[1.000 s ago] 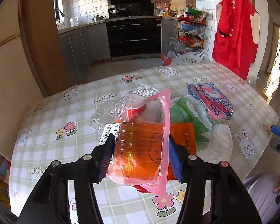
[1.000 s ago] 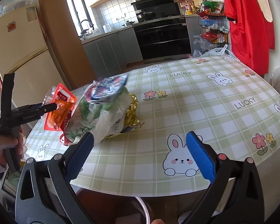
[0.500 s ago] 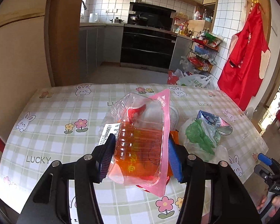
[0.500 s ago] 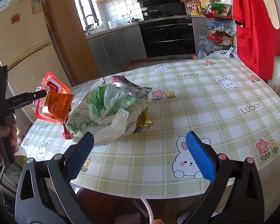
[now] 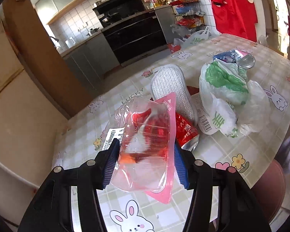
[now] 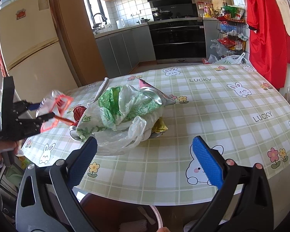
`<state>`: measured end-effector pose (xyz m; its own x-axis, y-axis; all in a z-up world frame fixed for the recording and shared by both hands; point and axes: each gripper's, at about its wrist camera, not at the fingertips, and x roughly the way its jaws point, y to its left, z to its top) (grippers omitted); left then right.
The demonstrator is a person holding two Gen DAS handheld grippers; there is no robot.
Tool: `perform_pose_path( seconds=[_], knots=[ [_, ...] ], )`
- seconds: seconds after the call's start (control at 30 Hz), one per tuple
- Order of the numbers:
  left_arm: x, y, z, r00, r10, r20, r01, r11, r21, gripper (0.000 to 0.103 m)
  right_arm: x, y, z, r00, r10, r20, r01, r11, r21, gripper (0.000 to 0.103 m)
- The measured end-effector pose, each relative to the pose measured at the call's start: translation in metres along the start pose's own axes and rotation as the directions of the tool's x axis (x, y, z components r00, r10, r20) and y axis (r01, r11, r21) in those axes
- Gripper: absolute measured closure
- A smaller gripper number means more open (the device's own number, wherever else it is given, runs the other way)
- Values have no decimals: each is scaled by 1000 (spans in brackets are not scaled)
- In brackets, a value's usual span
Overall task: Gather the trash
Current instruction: 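Lift the container off the table with the left tool, then grasp the crushed blue can with the right tool while the left tool holds the container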
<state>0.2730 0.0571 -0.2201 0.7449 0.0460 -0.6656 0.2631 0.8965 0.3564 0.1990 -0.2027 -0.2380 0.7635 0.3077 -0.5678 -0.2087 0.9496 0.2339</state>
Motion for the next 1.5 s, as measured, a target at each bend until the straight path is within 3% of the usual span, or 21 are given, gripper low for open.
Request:
perform_pose_path(
  seconds=[0.2,0.37,0.47,0.53,0.73,0.87,1.0,1.07,1.13,1.3,1.5],
  knots=[
    [-10,45,-10,998,-52,43,61,966,-252,50,-2,-1,3,1000,-8,-2,8,1000,-10,6],
    [-31,87,-19,989,-87,122,131,894,-429,50,-2,0,5,1000,-14,-2,14,1000,-22,6],
    [-44,104,-25,981,-107,165,176,849,-498,50,3,3,7,1000,0,-15,0,999,-45,6],
    [-50,115,-27,978,-105,183,187,834,-520,50,8,4,11,1000,9,-21,-10,997,-71,6],
    [-64,126,-31,974,-74,215,180,826,-534,50,34,5,36,999,24,-33,-28,988,-150,6],
    [-71,129,-33,969,-65,238,188,817,-544,50,59,1,60,998,21,-56,-30,987,-161,22],
    [-75,130,-37,967,-68,244,195,815,-545,50,90,-2,79,996,-9,-84,-4,987,-163,27],
    [-76,130,-40,967,-74,245,201,814,-545,50,103,1,83,992,-42,-116,19,980,-197,34],
    [-78,131,-43,966,-78,248,205,813,-545,50,111,8,83,987,-90,-131,53,963,-263,34],
    [-78,131,-48,965,-91,246,213,816,-537,50,114,14,73,982,-114,-152,47,921,-388,39],
    [-72,128,-45,962,-109,251,233,808,-540,50,116,8,76,978,-123,-170,44,913,-406,57]
  ],
)
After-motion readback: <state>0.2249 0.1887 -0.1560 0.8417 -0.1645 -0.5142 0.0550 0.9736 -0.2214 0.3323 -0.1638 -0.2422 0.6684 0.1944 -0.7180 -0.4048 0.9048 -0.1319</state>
